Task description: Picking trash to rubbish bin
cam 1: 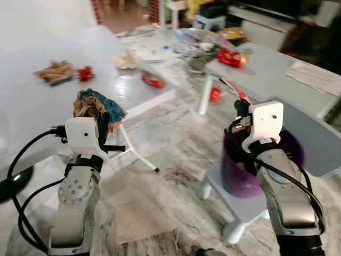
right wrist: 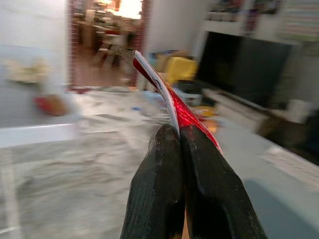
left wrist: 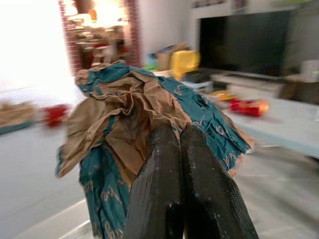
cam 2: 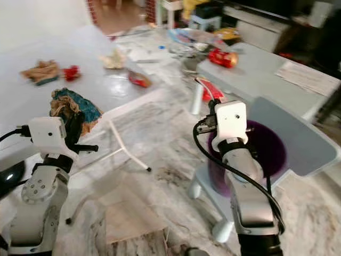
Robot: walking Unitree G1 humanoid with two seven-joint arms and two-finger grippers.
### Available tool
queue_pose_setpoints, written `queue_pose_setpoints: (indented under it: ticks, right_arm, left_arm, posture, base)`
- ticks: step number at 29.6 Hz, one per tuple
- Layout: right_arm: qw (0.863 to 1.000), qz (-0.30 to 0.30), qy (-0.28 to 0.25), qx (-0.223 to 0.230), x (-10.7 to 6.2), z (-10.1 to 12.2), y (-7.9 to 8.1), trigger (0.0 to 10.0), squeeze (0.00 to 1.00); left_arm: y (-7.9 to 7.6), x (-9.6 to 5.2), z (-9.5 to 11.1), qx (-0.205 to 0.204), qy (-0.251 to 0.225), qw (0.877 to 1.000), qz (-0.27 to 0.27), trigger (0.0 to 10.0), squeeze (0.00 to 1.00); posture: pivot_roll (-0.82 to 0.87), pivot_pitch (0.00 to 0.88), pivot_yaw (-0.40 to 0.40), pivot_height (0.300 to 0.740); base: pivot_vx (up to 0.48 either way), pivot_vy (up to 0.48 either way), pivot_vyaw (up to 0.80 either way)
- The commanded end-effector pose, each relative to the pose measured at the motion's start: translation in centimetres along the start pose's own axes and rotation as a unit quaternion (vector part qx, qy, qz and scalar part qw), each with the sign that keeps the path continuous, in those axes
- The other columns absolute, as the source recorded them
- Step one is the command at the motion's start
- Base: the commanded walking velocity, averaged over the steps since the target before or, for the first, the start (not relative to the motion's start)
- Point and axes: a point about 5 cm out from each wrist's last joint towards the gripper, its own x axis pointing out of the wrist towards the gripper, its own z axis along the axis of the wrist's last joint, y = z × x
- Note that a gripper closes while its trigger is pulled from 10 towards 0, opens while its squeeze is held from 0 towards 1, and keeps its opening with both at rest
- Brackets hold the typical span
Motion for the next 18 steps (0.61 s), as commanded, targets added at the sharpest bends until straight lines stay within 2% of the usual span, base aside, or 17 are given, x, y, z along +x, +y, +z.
queue_pose_setpoints:
  ticks: [1,18]
  right_arm:
    - [1.0,0.006,-0.007,0.008,0.12,0.39,0.49,10.0,0.0]
    - [1.0,-0.016,0.006,0.005,-0.16,-0.19,-0.06,10.0,0.0]
  left_arm:
    - [0.75,-0.01,0.07,0.006,0.002,1.0,0.007,10.0,0.0]
    - [1.15,0.66,-0.13,0.015,0.005,1.0,-0.001,10.0,0.0]
  posture:
    - [-0.03,0.077,0.037,0.74]
    - [-0.04,0.081,0.043,0.74]
  base:
    - [0.0,0.0,-0.79]
    - [0.0,0.0,-0.79]
